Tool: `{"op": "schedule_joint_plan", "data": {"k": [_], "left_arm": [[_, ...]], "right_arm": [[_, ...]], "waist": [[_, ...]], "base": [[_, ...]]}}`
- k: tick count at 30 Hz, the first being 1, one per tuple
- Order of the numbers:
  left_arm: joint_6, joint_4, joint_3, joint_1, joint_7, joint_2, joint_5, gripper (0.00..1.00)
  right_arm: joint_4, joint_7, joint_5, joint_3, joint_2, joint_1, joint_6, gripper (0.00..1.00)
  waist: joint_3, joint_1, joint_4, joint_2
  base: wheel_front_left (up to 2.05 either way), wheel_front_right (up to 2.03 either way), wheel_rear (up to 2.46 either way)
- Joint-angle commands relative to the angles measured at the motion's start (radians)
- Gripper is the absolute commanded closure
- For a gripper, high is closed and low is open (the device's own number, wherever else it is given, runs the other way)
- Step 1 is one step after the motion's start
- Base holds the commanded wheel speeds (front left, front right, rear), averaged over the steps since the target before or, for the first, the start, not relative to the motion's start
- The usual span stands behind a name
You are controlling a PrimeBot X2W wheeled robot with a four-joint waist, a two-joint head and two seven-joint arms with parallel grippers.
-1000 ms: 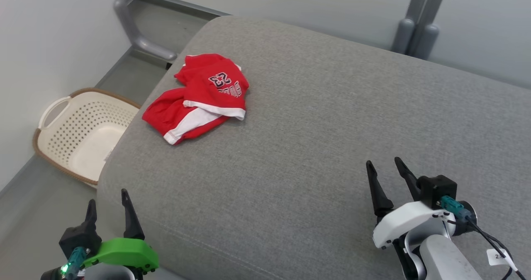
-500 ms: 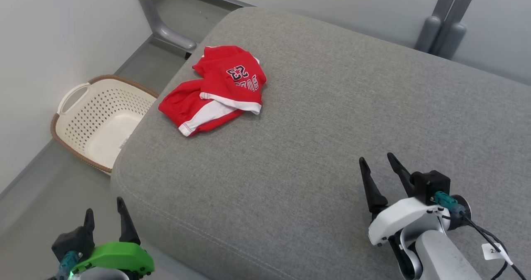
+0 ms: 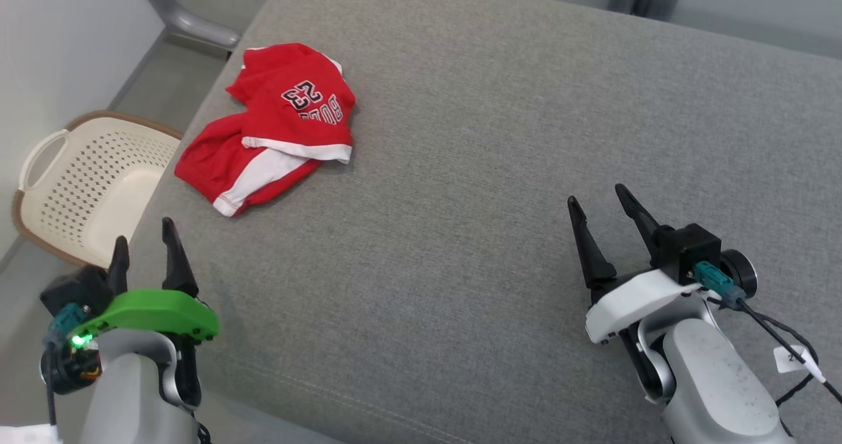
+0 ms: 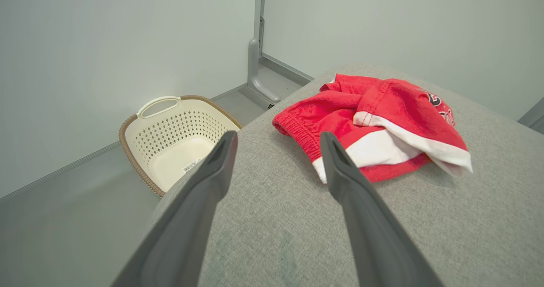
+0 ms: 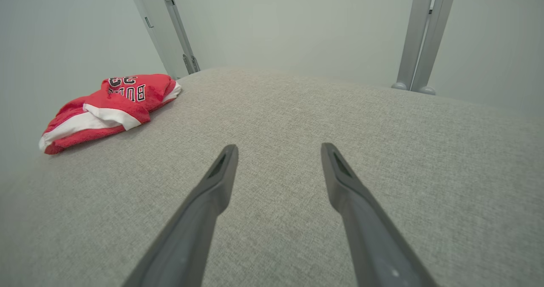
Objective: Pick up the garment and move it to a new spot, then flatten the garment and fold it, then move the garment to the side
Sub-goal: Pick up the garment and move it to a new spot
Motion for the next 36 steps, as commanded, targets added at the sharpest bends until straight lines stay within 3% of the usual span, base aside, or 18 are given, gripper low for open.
{"op": "schedule_joint_plan", "data": {"k": [1, 12, 17, 21, 22, 23, 24, 30, 36], "left_arm": [[-0.013, 0.017, 0.013, -0.034, 0.000, 0.011, 0.007, 0.00], [-0.067, 0.182, 0.082, -0.202, 0.000, 0.068, 0.046, 0.00], [-0.072, 0.303, 0.083, -0.257, 0.000, 0.095, 0.061, 0.00], [-0.052, 0.453, 0.083, -0.306, 0.020, 0.123, 0.058, 0.00], [-0.050, 0.484, 0.081, -0.312, 0.031, 0.125, 0.057, 0.05], [-0.047, 0.510, 0.079, -0.319, 0.032, 0.129, 0.058, 0.82], [-0.046, 0.528, 0.076, -0.323, 0.030, 0.132, 0.061, 1.00], [-0.056, 0.563, 0.060, -0.361, 0.012, 0.133, 0.064, 1.00], [-0.062, 0.471, 0.042, -0.395, 0.001, 0.148, 0.084, 1.00]], "right_arm": [[-0.013, -0.002, -0.005, 0.004, -0.011, -0.023, -0.002, 0.00], [-0.112, -0.002, 0.000, 0.044, -0.026, -0.079, -0.002, 0.00], [-0.130, -0.002, 0.005, 0.051, -0.034, -0.090, -0.002, 0.00], [-0.137, -0.002, 0.004, 0.045, -0.035, -0.099, -0.002, 0.00], [-0.138, -0.002, 0.002, 0.043, -0.034, -0.097, -0.002, 0.00], [-0.140, -0.002, 0.001, 0.039, -0.033, -0.096, -0.002, 0.00], [-0.139, -0.002, 0.002, 0.036, -0.033, -0.095, -0.002, 0.00], [-0.128, -0.002, 0.005, 0.015, -0.023, -0.082, -0.002, 0.00], [-0.113, -0.002, 0.013, 0.004, -0.004, -0.069, -0.002, 0.00]], "waist": [[0.070, 0.0000, -0.072, 0.0000], [0.152, 0.0000, -0.198, 0.0000], [0.180, 0.0000, -0.237, 0.0000], [0.194, 0.0000, -0.266, 0.0000], [0.195, 0.0000, -0.271, 0.0000], [0.197, 0.0000, -0.277, 0.0000], [0.197, 0.0000, -0.281, 0.0000], [0.180, 0.0000, -0.288, 0.0000], [0.136, 0.0000, -0.286, 0.0000]], "base": [[0.00, 0.00, 0.00], [0.00, 0.00, 0.00], [0.00, 0.00, 0.00], [0.00, 0.00, 0.00], [0.00, 0.00, 0.00], [0.00, 0.00, 0.00], [0.00, 0.00, 0.00], [0.00, 0.00, 0.00], [0.00, 0.00, 0.00]]}}
